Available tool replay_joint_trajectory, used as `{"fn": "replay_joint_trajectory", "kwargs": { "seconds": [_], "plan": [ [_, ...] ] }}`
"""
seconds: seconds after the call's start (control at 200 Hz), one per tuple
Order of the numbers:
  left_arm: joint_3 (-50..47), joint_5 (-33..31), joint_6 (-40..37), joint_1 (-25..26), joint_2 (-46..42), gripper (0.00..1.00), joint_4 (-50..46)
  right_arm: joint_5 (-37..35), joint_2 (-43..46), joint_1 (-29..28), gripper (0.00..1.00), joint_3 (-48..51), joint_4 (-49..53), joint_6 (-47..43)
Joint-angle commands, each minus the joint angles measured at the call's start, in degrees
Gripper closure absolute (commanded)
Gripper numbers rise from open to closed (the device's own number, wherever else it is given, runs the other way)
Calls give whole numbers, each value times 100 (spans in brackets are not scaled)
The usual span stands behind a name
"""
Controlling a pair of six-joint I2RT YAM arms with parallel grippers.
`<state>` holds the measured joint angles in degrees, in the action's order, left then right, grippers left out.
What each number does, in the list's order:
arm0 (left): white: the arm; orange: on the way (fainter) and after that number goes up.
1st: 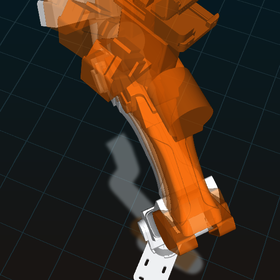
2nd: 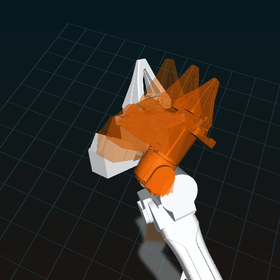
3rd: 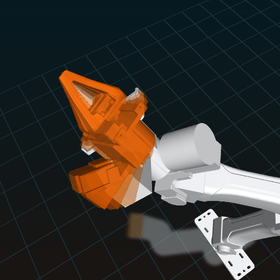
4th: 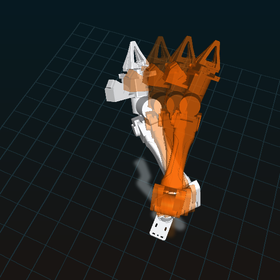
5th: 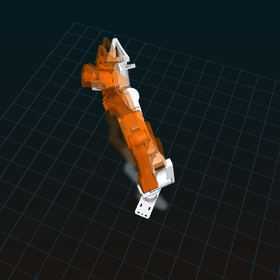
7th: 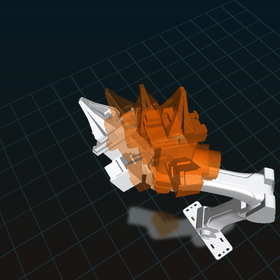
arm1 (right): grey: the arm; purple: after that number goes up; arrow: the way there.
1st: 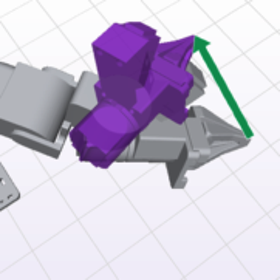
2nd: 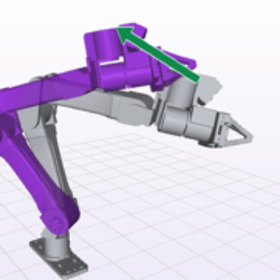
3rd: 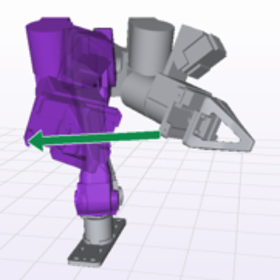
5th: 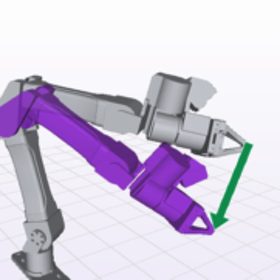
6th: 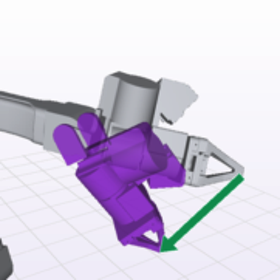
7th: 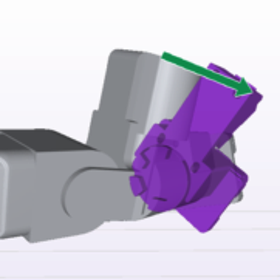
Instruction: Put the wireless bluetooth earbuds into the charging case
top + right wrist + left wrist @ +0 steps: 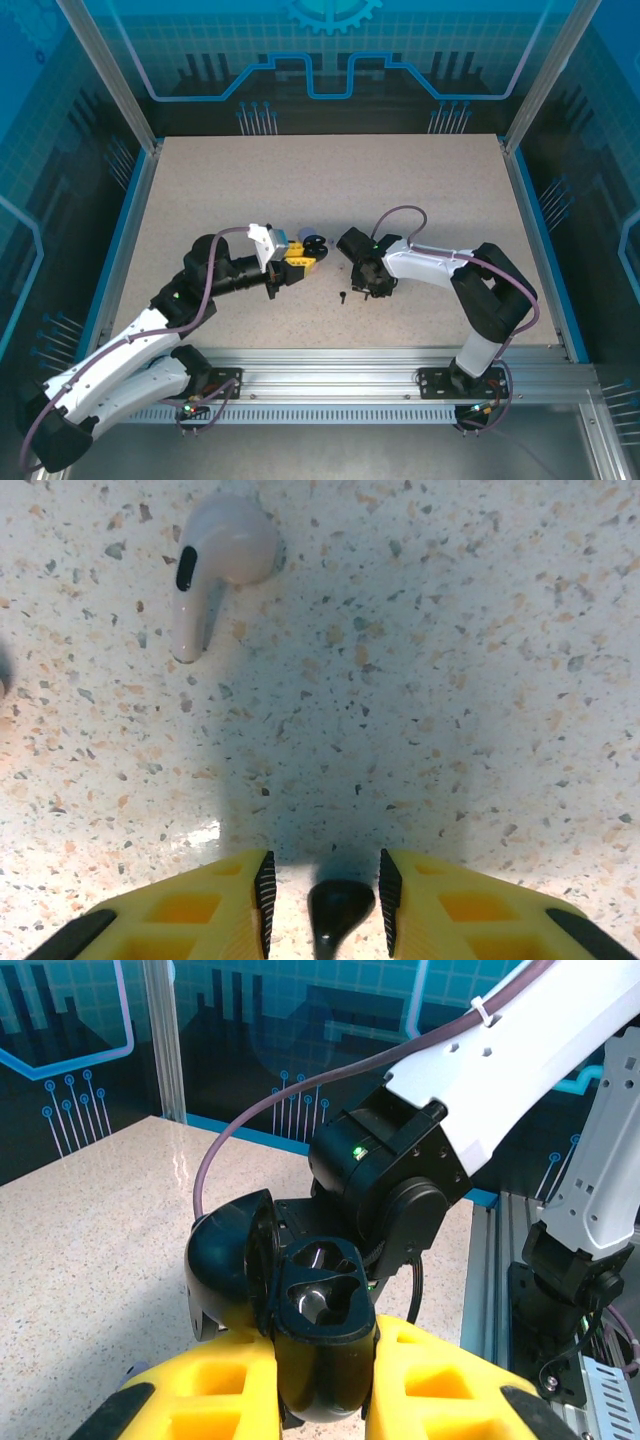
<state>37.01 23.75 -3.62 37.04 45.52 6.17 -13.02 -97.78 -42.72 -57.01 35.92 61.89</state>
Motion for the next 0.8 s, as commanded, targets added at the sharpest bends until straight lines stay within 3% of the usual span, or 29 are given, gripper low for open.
{"fn": "replay_joint_trajectory", "kwargs": {
  "seconds": [0.0, 0.795],
  "plan": [
    [213, -75, -156, 54, -100, 94, -37, 16, -74, -34, 64, -71, 39, 95],
    [160, -168, -161, 75, -179, 94, -106, 484, -303, -113, 71, 309, -167, 188]
  ]
}}
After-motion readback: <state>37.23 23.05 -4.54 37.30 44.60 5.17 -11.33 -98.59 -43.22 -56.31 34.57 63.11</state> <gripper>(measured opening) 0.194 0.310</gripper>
